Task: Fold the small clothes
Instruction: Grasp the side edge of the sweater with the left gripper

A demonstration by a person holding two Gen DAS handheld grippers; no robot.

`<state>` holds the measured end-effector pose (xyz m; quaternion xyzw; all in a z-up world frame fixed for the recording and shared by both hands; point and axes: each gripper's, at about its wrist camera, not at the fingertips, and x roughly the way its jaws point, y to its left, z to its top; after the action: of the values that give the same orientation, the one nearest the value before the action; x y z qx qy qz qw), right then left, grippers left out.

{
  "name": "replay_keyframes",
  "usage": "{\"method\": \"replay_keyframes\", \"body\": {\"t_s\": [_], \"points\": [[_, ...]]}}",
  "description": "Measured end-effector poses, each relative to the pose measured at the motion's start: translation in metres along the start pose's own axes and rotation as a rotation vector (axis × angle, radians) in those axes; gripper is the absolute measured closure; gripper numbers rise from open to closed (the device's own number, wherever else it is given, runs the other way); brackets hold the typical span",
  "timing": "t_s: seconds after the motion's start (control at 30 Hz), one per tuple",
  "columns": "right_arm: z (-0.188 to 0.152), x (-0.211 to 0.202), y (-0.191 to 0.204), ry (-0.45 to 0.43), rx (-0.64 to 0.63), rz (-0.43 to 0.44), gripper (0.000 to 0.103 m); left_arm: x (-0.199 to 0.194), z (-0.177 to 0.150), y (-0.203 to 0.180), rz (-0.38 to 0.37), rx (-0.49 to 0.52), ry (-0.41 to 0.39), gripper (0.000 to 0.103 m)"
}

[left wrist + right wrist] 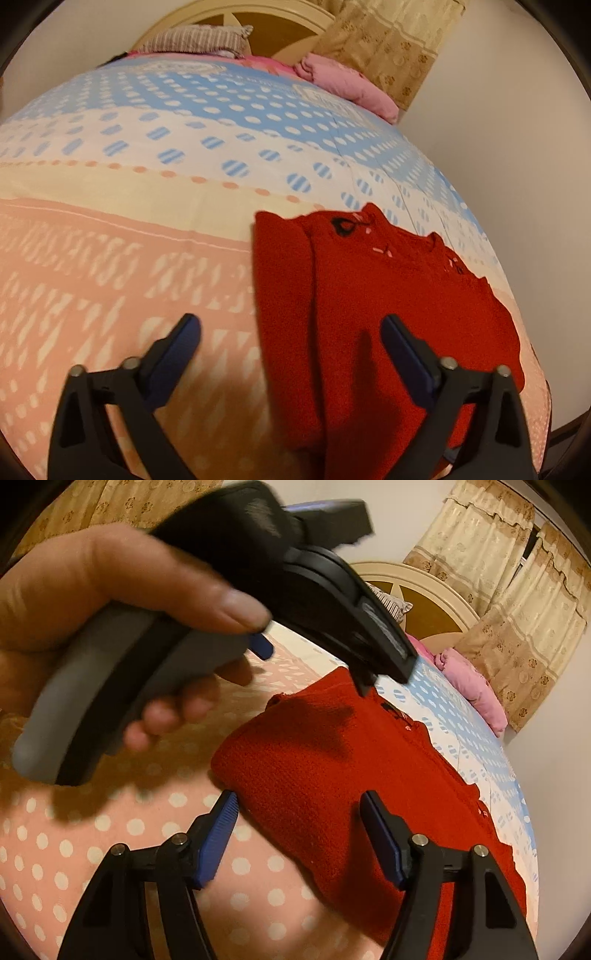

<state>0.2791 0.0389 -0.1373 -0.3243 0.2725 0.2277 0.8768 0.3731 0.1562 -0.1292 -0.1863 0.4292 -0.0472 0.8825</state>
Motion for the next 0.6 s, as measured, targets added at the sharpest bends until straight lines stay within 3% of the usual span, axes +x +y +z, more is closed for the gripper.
{"method": "replay_keyframes", "body": {"t_s": [0.1,0.23,0.33,0.4,0.43,0.6], "points": [[0.002,0.001,0.002,-0.003,-0.015,-0.011,0.035,0.008,0.0,0.002,0.0,-0.007,0.023,0.014],[0.003,0.002,0.007,-0.004,-0.039,-0.015,0.043,0.013,-0.001,0.008,-0.049,-0.045,0.021,0.017],[0.005,0.003,0.014,-0.003,-0.072,-0.008,0.059,0.016,0.002,0.008,-0.104,-0.048,0.037,0.039],[0.006,0.004,0.015,-0.001,-0.084,-0.002,0.07,0.019,0.004,0.009,-0.15,-0.065,0.063,0.073],[0.006,0.004,0.017,0.003,-0.09,0.007,0.082,0.019,0.006,0.009,-0.16,-0.07,0.064,0.078],[0.003,-0.005,0.012,-0.02,-0.069,0.027,0.093,0.014,0.008,0.001,-0.147,-0.045,0.066,0.084]]}}
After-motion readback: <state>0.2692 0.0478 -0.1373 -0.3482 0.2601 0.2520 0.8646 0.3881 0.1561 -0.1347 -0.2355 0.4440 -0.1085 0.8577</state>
